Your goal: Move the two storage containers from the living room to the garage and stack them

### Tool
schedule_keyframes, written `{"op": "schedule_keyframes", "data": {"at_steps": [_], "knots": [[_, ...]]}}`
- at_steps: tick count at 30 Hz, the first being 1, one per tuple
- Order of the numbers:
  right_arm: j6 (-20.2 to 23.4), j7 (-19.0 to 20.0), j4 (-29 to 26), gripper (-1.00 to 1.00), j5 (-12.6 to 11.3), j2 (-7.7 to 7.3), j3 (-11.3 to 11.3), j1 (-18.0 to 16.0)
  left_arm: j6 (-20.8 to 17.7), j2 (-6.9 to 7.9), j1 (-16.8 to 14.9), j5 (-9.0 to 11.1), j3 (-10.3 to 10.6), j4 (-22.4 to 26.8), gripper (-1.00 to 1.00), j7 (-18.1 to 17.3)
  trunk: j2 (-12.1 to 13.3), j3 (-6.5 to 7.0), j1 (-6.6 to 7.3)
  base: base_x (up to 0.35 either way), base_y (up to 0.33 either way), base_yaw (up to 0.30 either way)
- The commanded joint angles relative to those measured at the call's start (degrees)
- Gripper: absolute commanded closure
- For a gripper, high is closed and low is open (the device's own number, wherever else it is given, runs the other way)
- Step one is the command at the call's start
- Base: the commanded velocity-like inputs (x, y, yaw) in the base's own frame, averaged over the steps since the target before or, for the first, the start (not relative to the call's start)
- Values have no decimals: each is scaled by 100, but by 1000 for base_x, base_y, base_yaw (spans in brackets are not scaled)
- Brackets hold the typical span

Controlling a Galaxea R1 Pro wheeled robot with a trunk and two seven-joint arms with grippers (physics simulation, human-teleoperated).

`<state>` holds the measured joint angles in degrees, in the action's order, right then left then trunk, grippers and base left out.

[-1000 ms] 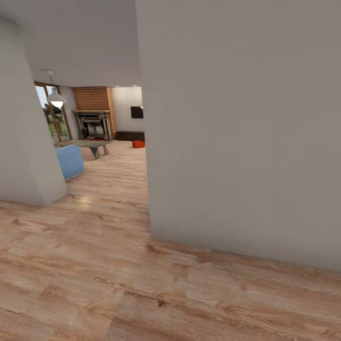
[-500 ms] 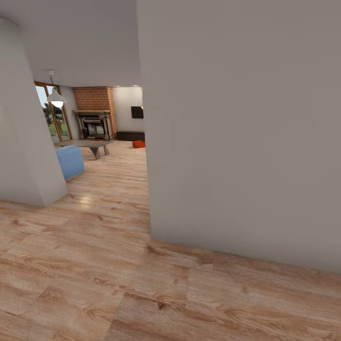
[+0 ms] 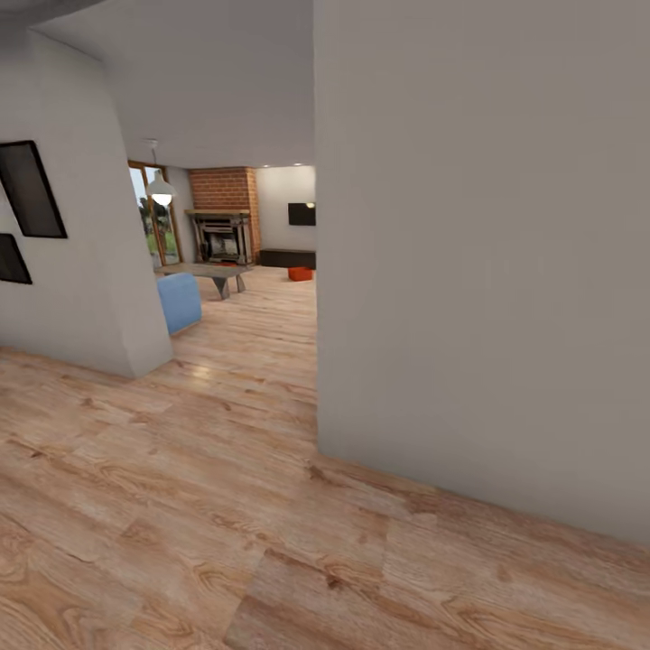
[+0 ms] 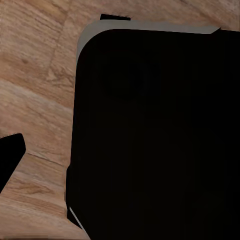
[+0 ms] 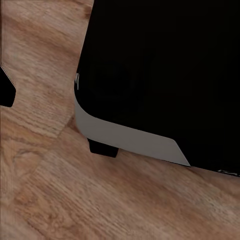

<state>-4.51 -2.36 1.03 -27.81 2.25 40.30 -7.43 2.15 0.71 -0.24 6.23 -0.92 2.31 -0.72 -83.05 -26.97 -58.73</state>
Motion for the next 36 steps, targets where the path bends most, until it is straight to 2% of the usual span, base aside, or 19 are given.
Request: {"op": "schedule_keyframes", "data": {"at_steps": [1, 27, 36], "knots": [[-24, -10, 11, -100, -49, 4, 48, -4, 13, 0, -2, 54, -4, -2, -100, -7, -3, -5, 0, 0, 0, 290], [-24, -10, 11, -100, -49, 4, 48, -4, 13, 0, -2, 54, -5, -2, -100, -7, -3, -5, 0, 1, 0, 291], [-25, -10, 11, -100, -49, -4, 66, -4, -6, 0, -2, 63, 11, -2, -100, -7, -3, -5, 0, 264, 0, 86]]}}
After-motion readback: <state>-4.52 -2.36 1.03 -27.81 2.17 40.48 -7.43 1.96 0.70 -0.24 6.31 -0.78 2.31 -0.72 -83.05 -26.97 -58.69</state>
